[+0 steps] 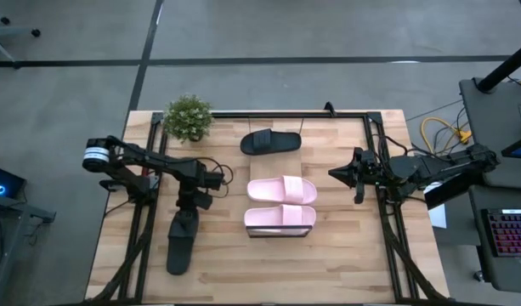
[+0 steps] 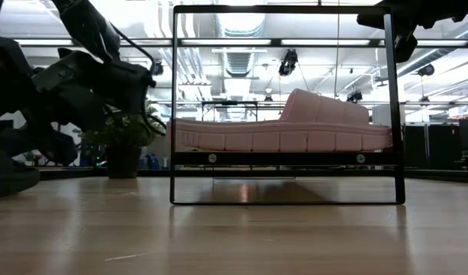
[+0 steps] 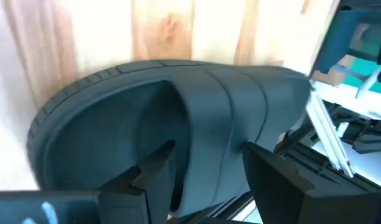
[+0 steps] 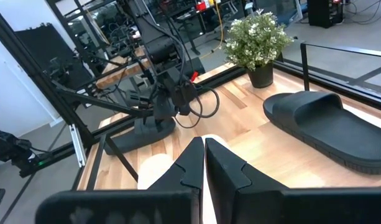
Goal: Pick and place slides into the shelf
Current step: Put the black slide on the shelf
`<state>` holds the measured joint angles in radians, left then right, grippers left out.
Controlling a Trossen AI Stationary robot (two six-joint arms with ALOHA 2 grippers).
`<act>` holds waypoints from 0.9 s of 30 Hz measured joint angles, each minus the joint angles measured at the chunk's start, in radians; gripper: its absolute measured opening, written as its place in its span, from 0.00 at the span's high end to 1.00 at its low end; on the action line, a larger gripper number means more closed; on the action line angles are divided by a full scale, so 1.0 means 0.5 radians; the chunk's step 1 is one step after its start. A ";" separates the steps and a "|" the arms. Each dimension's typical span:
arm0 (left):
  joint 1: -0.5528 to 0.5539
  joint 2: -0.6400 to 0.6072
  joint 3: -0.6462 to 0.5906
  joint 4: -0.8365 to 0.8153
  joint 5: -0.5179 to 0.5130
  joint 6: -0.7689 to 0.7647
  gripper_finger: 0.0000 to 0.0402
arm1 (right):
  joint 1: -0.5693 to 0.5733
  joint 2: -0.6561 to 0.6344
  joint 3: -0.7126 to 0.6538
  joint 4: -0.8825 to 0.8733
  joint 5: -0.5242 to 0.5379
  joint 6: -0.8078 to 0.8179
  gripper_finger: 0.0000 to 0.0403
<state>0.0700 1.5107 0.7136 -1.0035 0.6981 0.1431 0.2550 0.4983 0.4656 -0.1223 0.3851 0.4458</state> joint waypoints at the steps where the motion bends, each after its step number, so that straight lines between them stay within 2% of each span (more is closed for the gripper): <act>1: 0.000 -0.005 0.001 0.001 0.021 0.010 0.57 | 0.000 0.000 0.000 0.000 0.000 0.000 0.98; 7: -0.004 -0.014 -0.001 -0.009 0.224 -0.008 0.57 | 0.000 0.000 0.000 -0.001 -0.001 0.000 0.98; 14: -0.006 -0.012 -0.002 -0.018 0.233 -0.003 0.60 | 0.000 0.000 0.000 -0.002 -0.001 0.031 0.98; 17: -0.008 -0.012 -0.002 -0.031 0.249 0.046 0.69 | 0.000 0.000 0.000 -0.002 -0.001 0.031 0.98; 23: -0.009 0.014 -0.006 -0.036 0.287 0.061 0.96 | 0.000 0.000 0.000 -0.001 -0.001 0.036 0.98; 27: -0.009 0.044 -0.011 -0.037 0.290 0.094 0.98 | 0.000 0.000 0.000 -0.002 -0.001 0.036 0.98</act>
<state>0.0654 1.5327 0.7082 -1.0218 0.8430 0.1902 0.2550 0.4984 0.4656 -0.1230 0.3847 0.4637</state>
